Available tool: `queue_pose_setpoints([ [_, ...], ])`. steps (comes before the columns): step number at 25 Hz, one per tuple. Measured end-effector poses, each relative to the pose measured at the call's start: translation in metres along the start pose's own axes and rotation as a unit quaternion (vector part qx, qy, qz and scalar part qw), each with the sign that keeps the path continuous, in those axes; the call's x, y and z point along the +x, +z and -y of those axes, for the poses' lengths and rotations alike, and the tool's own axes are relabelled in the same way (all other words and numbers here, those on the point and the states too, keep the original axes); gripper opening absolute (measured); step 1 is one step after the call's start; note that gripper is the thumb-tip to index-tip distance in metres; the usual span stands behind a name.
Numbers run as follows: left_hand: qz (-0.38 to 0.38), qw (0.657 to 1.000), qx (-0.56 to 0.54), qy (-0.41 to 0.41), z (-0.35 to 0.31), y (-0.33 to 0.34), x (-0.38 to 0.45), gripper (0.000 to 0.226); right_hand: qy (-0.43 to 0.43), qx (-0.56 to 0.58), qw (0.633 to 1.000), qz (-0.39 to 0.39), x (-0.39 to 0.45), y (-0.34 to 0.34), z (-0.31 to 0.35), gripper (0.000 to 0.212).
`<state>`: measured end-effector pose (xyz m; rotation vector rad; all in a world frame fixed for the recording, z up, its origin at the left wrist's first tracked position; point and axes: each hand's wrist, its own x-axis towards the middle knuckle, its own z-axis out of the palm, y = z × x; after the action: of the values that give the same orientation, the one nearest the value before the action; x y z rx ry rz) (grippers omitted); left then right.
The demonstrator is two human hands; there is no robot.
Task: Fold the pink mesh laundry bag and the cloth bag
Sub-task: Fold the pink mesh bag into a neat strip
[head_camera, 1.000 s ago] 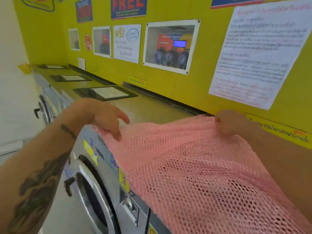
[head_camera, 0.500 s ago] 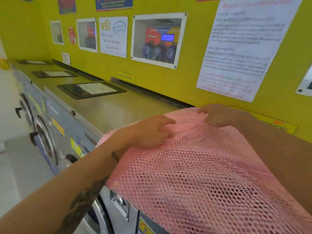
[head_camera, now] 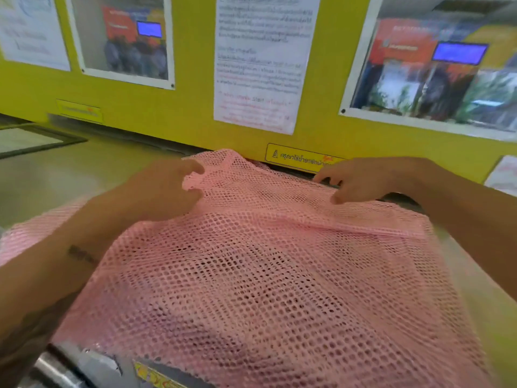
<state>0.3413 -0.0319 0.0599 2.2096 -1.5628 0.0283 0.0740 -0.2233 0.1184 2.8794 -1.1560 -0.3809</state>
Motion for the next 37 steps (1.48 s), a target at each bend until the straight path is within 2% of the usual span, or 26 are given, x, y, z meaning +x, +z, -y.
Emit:
queue_pose_setpoints([
  [2, 0.005, 0.997, -0.052, 0.051, -0.051, 0.008, -0.014, 0.044, 0.024, 0.011, 1.000, 0.000, -0.024, -0.001, -0.036, 0.058],
  [4, 0.041, 0.990, -0.105, 0.084, -0.108, 0.017, -0.033, 0.039, 0.037, 0.022, 0.999, -0.012, -0.043, 0.002, -0.070, 0.056],
  [8, 0.075, 0.984, -0.143, 0.079, -0.215, 0.046, -0.067, 0.022, 0.037, 0.023, 0.999, -0.018, -0.073, 0.018, -0.128, 0.052],
  [10, 0.085, 0.988, -0.113, 0.066, -0.257, 0.066, -0.082, 0.034, 0.020, 0.028, 0.999, -0.028, -0.080, 0.029, -0.146, 0.049],
  [13, 0.112, 0.993, 0.004, 0.046, -0.295, 0.102, -0.098, 0.067, -0.036, 0.067, 0.995, -0.060, -0.078, 0.044, -0.151, 0.044],
  [15, 0.093, 0.993, 0.061, 0.039, -0.304, 0.115, -0.099, 0.065, -0.061, 0.082, 0.993, -0.065, -0.071, 0.060, -0.146, 0.041],
  [16, 0.072, 0.996, 0.052, 0.033, -0.304, 0.116, -0.098, 0.058, -0.067, 0.076, 0.993, -0.065, -0.066, 0.068, -0.145, 0.038],
  [19, 0.054, 0.997, -0.052, -0.005, -0.304, 0.106, -0.095, 0.037, -0.062, 0.025, 0.992, -0.108, -0.054, 0.080, -0.150, 0.019],
  [21, 0.057, 0.994, -0.089, -0.028, -0.302, 0.096, -0.093, 0.023, -0.047, 0.065, 0.988, -0.132, -0.050, 0.076, -0.160, 0.019],
  [24, 0.023, 0.992, -0.121, -0.030, -0.301, 0.090, -0.092, 0.005, -0.037, 0.110, 0.990, -0.075, -0.051, 0.071, -0.172, 0.026],
  [26, 0.001, 0.991, -0.130, -0.015, -0.304, 0.091, -0.092, 0.007, -0.038, 0.094, 0.993, -0.064, -0.048, 0.077, -0.171, 0.022],
  [32, -0.018, 0.992, -0.124, 0.006, -0.305, 0.084, -0.089, 0.020, -0.026, 0.069, 0.988, -0.137, -0.043, 0.068, -0.177, 0.015],
  [35, -0.010, 0.989, -0.145, 0.018, -0.309, 0.082, -0.087, 0.019, 0.020, -0.033, 0.975, -0.218, -0.049, 0.050, -0.187, 0.005],
  [37, 0.029, 0.989, -0.137, 0.050, -0.318, 0.086, -0.089, 0.016, 0.043, -0.079, 0.972, -0.218, -0.052, 0.051, -0.188, 0.010],
])
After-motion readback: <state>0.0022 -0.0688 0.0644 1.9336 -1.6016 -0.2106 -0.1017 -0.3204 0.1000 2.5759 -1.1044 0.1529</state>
